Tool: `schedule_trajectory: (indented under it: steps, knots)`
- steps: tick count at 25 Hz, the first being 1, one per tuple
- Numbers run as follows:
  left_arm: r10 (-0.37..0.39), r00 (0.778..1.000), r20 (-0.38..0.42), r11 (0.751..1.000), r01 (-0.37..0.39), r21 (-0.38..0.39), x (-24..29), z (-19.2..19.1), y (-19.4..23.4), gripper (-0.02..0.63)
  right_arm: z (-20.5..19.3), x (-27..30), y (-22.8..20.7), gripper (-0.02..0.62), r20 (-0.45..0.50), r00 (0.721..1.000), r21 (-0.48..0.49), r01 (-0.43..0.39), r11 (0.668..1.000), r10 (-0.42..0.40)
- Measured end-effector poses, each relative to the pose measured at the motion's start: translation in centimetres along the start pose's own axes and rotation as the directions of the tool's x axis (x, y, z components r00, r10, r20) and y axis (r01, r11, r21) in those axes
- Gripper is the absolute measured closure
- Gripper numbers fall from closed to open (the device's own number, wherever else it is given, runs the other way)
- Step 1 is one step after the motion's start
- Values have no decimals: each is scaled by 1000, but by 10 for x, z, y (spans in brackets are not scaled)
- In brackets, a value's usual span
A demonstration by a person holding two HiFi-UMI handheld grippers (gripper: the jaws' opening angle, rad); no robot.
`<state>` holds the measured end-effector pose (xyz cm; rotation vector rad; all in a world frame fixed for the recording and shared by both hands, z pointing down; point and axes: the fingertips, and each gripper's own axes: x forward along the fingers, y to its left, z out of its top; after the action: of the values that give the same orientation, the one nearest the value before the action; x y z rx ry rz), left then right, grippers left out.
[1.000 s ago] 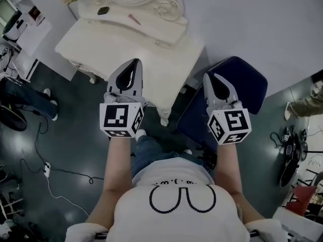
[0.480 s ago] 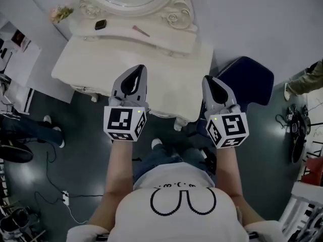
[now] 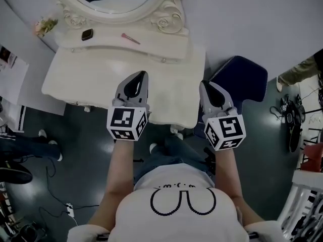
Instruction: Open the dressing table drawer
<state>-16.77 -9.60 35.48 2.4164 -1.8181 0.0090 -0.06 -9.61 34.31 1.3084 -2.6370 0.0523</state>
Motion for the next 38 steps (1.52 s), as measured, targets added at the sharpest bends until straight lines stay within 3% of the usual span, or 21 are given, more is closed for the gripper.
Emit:
schedule_trajectory:
  steps: [8, 12, 19, 26, 32, 38]
  knots:
    - [31, 991, -127, 997, -40, -67, 63, -36, 5, 602, -11, 36, -39, 593, -34, 999, 12, -25, 1000, 26]
    - [41, 981, -188, 993, -60, -98, 91, -59, 1, 497, -23, 46, -62, 593, -53, 998, 31, -38, 999, 39]
    - [45, 954, -296, 992, -78, -101, 129, -104, -3, 453, -51, 55, -93, 593, -103, 993, 81, -53, 995, 62]
    - [11, 925, -380, 994, -51, -96, 162, -145, 6, 453, -79, 80, -103, 593, -160, 986, 126, -33, 991, 53]
    - [-7, 882, -471, 994, -44, -98, 186, -185, 22, 453, -95, 96, -103, 592, -207, 978, 131, 3, 991, 25]
    - [-42, 866, -499, 996, -4, -91, 202, -201, 26, 453, -110, 99, -101, 593, -255, 967, 137, 46, 989, -10]
